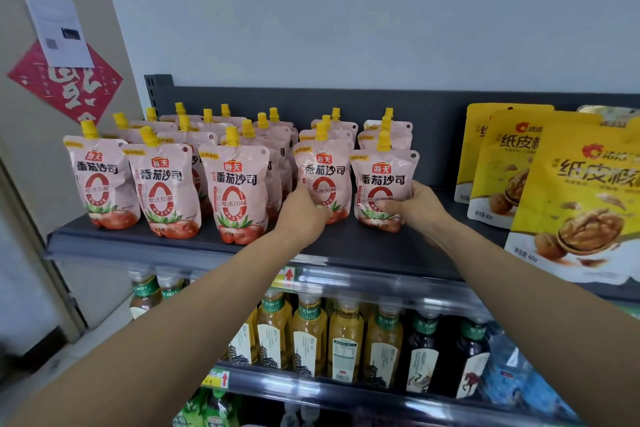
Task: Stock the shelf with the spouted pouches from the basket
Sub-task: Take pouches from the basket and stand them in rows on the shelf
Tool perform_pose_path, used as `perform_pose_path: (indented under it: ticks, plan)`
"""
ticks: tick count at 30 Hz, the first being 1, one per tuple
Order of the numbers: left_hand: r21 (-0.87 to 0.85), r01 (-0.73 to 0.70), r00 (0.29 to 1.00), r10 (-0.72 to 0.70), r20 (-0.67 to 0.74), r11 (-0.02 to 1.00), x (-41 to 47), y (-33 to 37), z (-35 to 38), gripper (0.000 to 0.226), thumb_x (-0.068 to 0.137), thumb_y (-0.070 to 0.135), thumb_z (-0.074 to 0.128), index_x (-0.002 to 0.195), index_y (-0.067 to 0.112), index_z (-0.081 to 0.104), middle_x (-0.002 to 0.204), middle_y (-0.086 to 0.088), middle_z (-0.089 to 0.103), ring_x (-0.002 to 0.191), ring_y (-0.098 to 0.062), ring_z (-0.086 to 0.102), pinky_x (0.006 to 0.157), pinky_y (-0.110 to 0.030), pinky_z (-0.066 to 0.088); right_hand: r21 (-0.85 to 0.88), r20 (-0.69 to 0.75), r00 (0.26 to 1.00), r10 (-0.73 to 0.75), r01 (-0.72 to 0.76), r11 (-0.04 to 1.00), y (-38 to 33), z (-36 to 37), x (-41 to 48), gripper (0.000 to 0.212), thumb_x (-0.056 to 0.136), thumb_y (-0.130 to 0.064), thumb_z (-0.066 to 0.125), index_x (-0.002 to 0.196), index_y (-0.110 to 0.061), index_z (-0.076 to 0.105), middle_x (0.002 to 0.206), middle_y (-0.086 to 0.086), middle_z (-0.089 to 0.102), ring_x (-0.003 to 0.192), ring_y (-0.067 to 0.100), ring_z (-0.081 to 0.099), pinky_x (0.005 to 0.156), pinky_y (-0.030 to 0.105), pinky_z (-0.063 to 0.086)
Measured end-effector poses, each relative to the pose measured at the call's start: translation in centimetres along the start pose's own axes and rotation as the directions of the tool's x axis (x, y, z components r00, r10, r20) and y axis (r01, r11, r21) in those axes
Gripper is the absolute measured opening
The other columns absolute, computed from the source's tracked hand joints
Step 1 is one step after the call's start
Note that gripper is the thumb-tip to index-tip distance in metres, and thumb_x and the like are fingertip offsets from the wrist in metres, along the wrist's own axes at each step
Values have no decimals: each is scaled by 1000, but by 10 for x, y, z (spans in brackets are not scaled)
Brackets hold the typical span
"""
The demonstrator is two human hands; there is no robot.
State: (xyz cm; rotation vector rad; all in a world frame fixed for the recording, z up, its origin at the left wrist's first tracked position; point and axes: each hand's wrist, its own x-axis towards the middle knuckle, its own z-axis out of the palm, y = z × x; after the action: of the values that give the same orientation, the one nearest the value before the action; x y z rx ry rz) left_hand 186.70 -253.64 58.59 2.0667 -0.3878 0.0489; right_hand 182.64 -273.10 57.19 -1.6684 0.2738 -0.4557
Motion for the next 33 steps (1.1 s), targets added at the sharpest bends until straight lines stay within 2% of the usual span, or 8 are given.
perform_pose_path:
  ticks: [4, 8, 13, 16, 22, 25, 29, 33]
  plan:
    - [-19, 44, 994, -42, 100, 999, -7, 0, 2, 32, 81, 20, 69, 105, 8, 52, 114, -8, 57, 104, -24, 55, 84, -32, 48, -9, -25, 999, -42, 42, 999, -3, 1, -6, 48, 67, -2, 78, 106, -18, 56, 94, -7, 66, 81, 3, 63, 52, 14, 50]
    - [-25, 64, 990, -61, 129, 998, -11, 1, 1, 22, 83, 11, 64, 101, 8, 52, 121, -15, 56, 112, -32, 54, 93, -39, 49, -62, -49, 995, -88, 85, 994, -7, -2, -11, 62, 64, -6, 82, 116, -17, 49, 103, -7, 61, 89, 5, 60, 63, 18, 50]
    - [-38, 63, 987, -57, 149, 997, -15, 2, -2, 24, 84, 5, 60, 108, 5, 53, 119, -15, 56, 111, -31, 55, 98, -44, 48, -217, 118, 984, -137, 160, 963, -4, 2, -19, 43, 73, 14, 66, 109, -8, 64, 111, 10, 66, 99, 21, 62, 81, 28, 53]
    - [-50, 79, 989, -72, 131, 996, -15, -1, -4, 24, 84, -9, 49, 101, 7, 53, 128, -18, 52, 119, -34, 50, 101, -43, 45, -470, 172, 970, -174, 236, 851, 2, -3, -21, 44, 76, 19, 53, 108, -8, 66, 118, 7, 60, 111, 21, 53, 92, 28, 48]
    - [-36, 68, 986, -61, 156, 997, -19, -6, -6, 31, 82, -12, 48, 107, 3, 57, 124, -20, 54, 113, -31, 53, 99, -40, 46, -727, 273, 911, -309, 406, 554, 3, -2, -30, 30, 78, -9, 71, 108, -11, 70, 114, 9, 65, 107, 23, 55, 93, 26, 41]
    - [-54, 33, 996, -29, 86, 998, -17, -5, -14, 26, 84, -8, 52, 103, 7, 59, 121, -15, 58, 114, -29, 54, 99, -40, 47, -690, 201, 929, -310, 359, 629, -9, 2, -32, 15, 83, -16, 66, 96, -14, 74, 92, 8, 71, 83, 22, 59, 74, 31, 47]
    - [-212, 37, 999, -41, -14, 977, -15, -2, -21, 18, 88, -2, 50, 101, 9, 55, 119, -15, 57, 111, -29, 56, 97, -42, 49, -426, -155, 966, -205, 122, 896, -21, -1, -31, 15, 86, -12, 62, 78, -1, 69, 89, 18, 71, 81, 29, 69, 66, 42, 58]
    - [-259, 104, 988, -69, 142, 960, -22, 4, -7, 28, 86, 5, 60, 112, 1, 54, 111, -13, 56, 93, -22, 56, 81, -32, 55, 13, -276, 961, 17, -13, 1000, -34, 2, -32, 14, 87, -14, 64, 73, -11, 64, 82, 9, 70, 56, 12, 67, 44, 24, 52]
